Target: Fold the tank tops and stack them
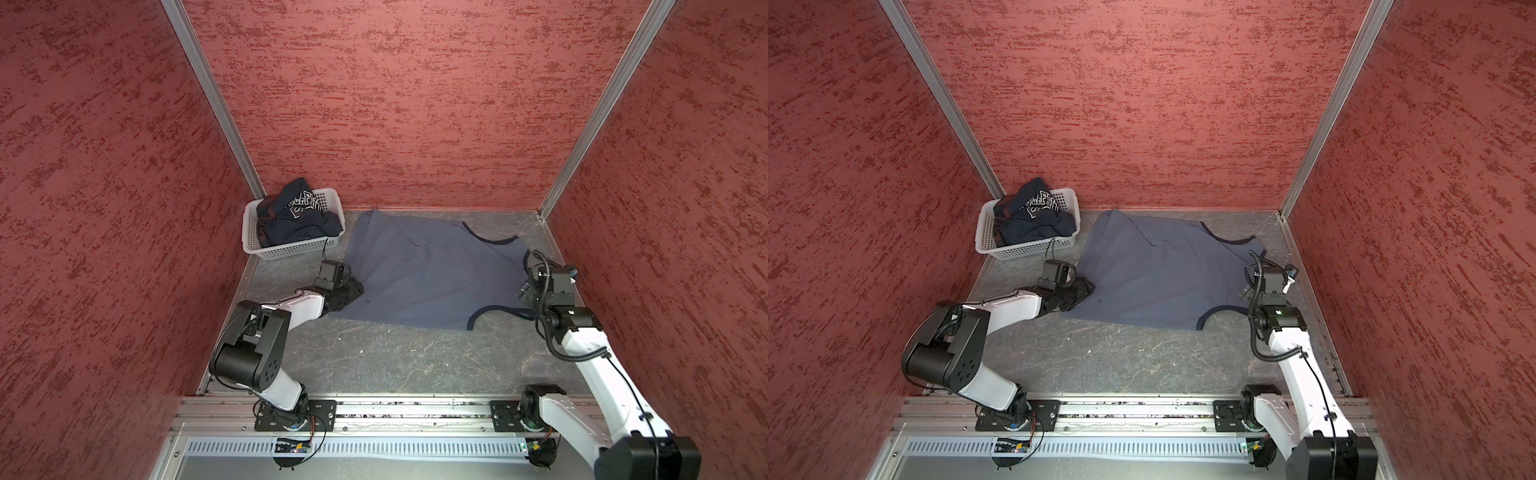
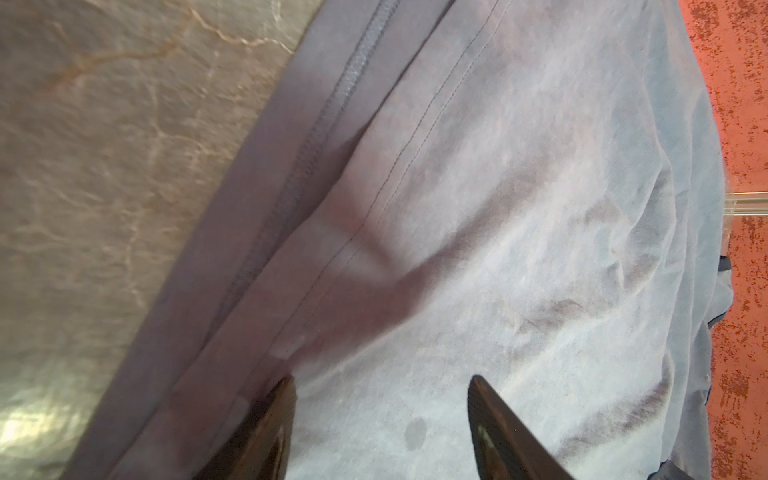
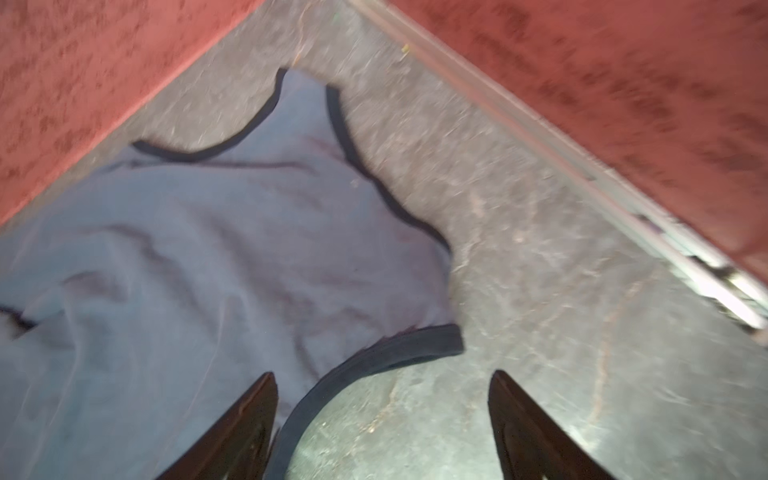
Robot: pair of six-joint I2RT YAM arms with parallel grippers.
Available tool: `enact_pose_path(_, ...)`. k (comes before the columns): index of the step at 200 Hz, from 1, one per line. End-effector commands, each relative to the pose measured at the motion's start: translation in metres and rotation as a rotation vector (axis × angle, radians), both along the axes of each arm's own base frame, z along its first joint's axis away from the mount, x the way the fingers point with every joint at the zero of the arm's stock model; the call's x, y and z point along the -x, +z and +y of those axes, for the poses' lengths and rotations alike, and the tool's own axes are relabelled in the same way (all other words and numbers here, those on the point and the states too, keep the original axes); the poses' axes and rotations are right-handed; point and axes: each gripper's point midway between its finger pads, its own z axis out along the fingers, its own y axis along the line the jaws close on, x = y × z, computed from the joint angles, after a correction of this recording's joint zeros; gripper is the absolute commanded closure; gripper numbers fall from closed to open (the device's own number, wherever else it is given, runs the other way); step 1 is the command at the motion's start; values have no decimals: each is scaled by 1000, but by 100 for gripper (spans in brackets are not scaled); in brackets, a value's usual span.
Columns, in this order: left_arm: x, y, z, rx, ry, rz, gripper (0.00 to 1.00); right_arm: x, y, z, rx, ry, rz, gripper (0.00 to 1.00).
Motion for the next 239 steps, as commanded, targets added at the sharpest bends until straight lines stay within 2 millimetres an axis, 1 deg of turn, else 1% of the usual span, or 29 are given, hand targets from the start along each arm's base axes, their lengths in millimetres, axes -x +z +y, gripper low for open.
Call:
enact_pose_path(1,22,-20,11,-46,0,84,33,-23,-19,22,-107,95,18,20)
enact_pose_path(23,27,-25,11,-52,-15,98,32,-31,-46,22,-201,83,51,22)
enact_pose_path(55,37,-33,14,-63,-23,119,32,-29,-83,9,-303,39,98,22)
enact_pose_path(71,41,-37,14,-60,-27,126,32,-23,-101,1,-352,2,126,22)
enact_pose_path(90,49,-41,16,-60,-29,141,32,-9,-118,-17,-375,-83,156,22)
enact_pose_path(113,62,-42,20,-64,-24,152,32,8,-124,-44,-356,-204,168,22)
enact_pose_path(129,73,-40,22,-69,-22,155,32,14,-118,-60,-342,-275,145,21)
enact_pose_path(146,87,-36,24,-82,-26,163,32,13,-106,-70,-320,-304,115,21)
enact_pose_path(151,91,-35,23,-82,-29,163,31,12,-100,-74,-304,-309,103,21)
enact_pose_path(160,98,-29,16,-67,-51,155,31,10,-91,-79,-276,-317,89,20)
enact_pose_path(165,103,-26,14,-74,-55,161,31,9,-82,-82,-257,-318,72,20)
enact_pose_path(172,109,-18,8,-81,-74,151,31,7,-72,-84,-240,-310,51,20)
enact_pose_path(182,115,-5,0,-94,-99,125,30,3,-53,-84,-224,-281,5,20)
enact_pose_path(195,119,15,-7,-101,-119,83,28,-4,-30,-73,-232,-211,-66,20)
enact_pose_path(210,115,41,-8,-98,-115,25,26,-16,-6,-51,-250,-83,-145,20)
enact_pose_path(224,103,60,-9,-99,-112,-38,24,-29,4,-26,-267,27,-158,20)
enact_pose_path(239,85,73,-18,-94,-134,-76,23,-45,3,3,-296,143,-140,21)
